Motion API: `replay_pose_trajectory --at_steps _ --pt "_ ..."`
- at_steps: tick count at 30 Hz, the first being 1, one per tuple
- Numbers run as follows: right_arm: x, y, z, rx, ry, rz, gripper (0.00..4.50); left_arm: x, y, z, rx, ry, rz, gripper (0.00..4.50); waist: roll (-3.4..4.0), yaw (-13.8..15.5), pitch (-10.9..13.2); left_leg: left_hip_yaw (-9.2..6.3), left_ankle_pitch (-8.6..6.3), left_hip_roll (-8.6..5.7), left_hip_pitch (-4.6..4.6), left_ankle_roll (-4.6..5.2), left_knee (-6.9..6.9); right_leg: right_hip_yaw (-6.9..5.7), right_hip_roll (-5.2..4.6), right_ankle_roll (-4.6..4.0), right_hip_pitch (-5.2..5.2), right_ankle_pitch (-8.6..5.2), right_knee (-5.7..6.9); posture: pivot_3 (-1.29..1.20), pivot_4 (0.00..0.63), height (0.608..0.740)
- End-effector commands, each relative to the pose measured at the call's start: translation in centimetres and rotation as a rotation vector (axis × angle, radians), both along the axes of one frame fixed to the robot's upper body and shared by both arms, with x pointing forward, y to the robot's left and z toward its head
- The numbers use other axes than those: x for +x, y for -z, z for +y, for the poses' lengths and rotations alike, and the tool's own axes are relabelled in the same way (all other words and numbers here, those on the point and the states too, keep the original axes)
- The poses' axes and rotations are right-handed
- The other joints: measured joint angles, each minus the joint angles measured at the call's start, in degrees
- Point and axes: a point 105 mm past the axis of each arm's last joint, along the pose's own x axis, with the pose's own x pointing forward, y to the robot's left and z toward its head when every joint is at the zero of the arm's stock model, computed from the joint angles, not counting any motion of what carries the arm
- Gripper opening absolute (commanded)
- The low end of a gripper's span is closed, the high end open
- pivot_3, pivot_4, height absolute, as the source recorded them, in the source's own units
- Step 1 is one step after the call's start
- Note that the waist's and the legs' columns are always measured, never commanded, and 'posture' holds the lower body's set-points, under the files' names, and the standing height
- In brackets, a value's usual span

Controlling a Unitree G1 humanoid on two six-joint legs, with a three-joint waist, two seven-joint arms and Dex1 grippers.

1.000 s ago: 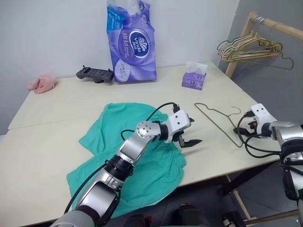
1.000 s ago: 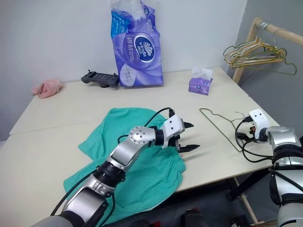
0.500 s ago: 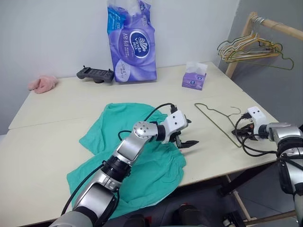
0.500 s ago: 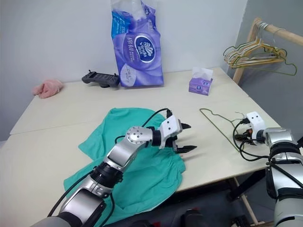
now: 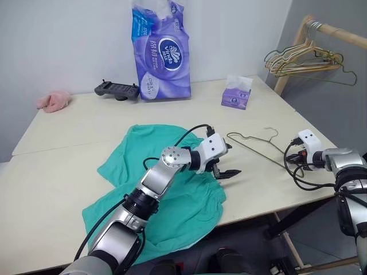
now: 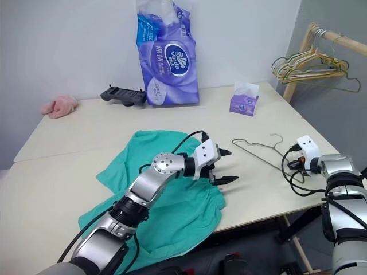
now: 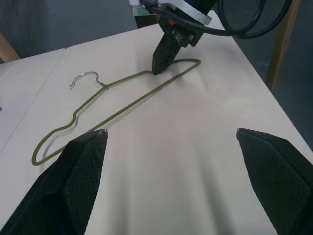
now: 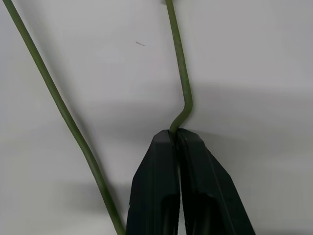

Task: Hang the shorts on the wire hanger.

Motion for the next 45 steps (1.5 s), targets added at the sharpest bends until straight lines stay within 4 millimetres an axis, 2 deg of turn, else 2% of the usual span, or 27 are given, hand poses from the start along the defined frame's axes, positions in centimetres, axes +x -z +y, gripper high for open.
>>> replay_pose_trajectory --at_steps 1,2,5,7,9,13,15,19,26,33,37,45 --pt "2.0 -6.3 -2.3 -0.325 -0.056 -0.275 0.01 2.4 -3.5 1.4 -0.073 -0.089 -0.07 4.5 0.19 0.2 0.1 0.01 0.0 -0.04 -0.01 0.0 0.0 0.0 0.0 0.01 -0.03 0.0 0.0 -0.04 0.043 0.74" --pt "2.6 -8.4 -2.3 -0.413 -0.078 -0.373 0.01 3.3 -4.3 2.0 -0.091 -0.119 -0.069 4.5 0.29 0.1 0.2 0.02 0.0 -0.09 -0.02 0.0 0.02 0.01 0.01 0.02 -0.03 0.0 0.03 -0.05 0.042 0.74" --pt "3.2 -12.9 -1.7 -0.599 -0.143 -0.598 0.01 5.2 -6.5 3.7 -0.146 -0.187 -0.058 4.5 0.33 -0.2 0.2 0.06 0.0 -0.09 -0.02 0.0 -0.05 0.04 0.04 0.05 -0.1 -0.02 0.03 -0.05 0.042 0.74" --pt "3.0 -15.0 -0.5 -0.721 -0.236 -0.736 0.01 6.2 -7.9 4.9 -0.195 -0.22 -0.021 4.5 0.32 -0.6 0.2 0.08 0.0 0.0 -0.01 -0.01 -0.1 0.07 0.05 0.05 -0.1 -0.03 0.0 -0.06 0.042 0.74" --pt "2.6 -16.5 1.0 -0.799 -0.325 -0.854 0.01 6.9 -8.5 6.1 -0.218 -0.236 0.012 4.5 0.32 -1.0 0.2 0.09 0.0 0.05 0.0 -0.01 -0.17 0.08 0.08 0.05 -0.12 -0.04 -0.03 -0.07 0.037 0.74" --pt "1.2 -17.6 4.4 -0.892 -0.547 -1.021 0.01 7.0 -8.3 7.7 -0.198 -0.192 0.086 4.5 0.32 -1.5 0.2 0.08 0.01 0.07 0.0 -0.03 -0.17 0.08 0.12 0.05 -0.12 -0.06 -0.01 -0.07 0.032 0.74" --pt "0.7 -17.9 5.9 -0.907 -0.629 -1.086 0.01 6.7 -8.7 7.9 -0.183 -0.144 0.117 4.5 0.32 -1.8 0.2 0.1 0.01 0.03 0.0 -0.03 -0.14 0.1 0.13 0.05 -0.12 -0.05 -0.01 -0.07 0.026 0.74" --pt "-0.2 -19.5 9.0 -0.914 -0.73 -1.245 0.01 6.5 -8.1 8.1 -0.094 -0.084 0.133 4.5 0.29 -1.9 0.2 0.1 0.01 -0.06 -0.03 -0.03 -0.11 0.13 0.17 0.06 -0.12 -0.05 -0.02 -0.07 0.021 0.74" --pt "-1.4 -21.7 15.5 -0.845 -0.88 -1.45 0.01 5.7 -5.7 6.4 0.027 0.002 0.125 4.5 0.28 -1.9 0.2 0.1 0.01 -0.06 -0.02 -0.02 -0.09 0.16 0.16 0.06 -0.12 -0.06 0.02 -0.08 0.012 0.74" --pt "-2.3 -23.0 18.3 -0.792 -0.918 -1.516 0.01 6.3 -5.1 5.2 0.063 -0.015 0.042 4.5 0.26 -1.8 0.2 0.08 0.0 -0.04 -0.03 0.0 -0.1 0.14 0.08 0.05 -0.12 -0.05 -0.01 -0.07 0.023 0.74" --pt "-2.0 -22.8 17.9 -0.805 -0.902 -1.483 0.0 6.7 -5.1 5.5 0.054 -0.045 0.016 3.65 0.25 -1.8 0.2 0.08 0.0 -0.04 -0.03 0.0 -0.09 0.14 0.04 0.06 -0.12 -0.04 0.01 -0.07 0.027 0.74" --pt "-1.0 -21.8 16.8 -0.836 -0.878 -1.4 0.0 7.2 -6.1 5.7 0.029 -0.07 -0.015 1.13 0.25 -1.8 0.2 0.08 0.0 -0.03 -0.02 0.0 -0.1 0.14 0.04 0.06 -0.12 -0.05 0.01 -0.06 0.029 0.74"
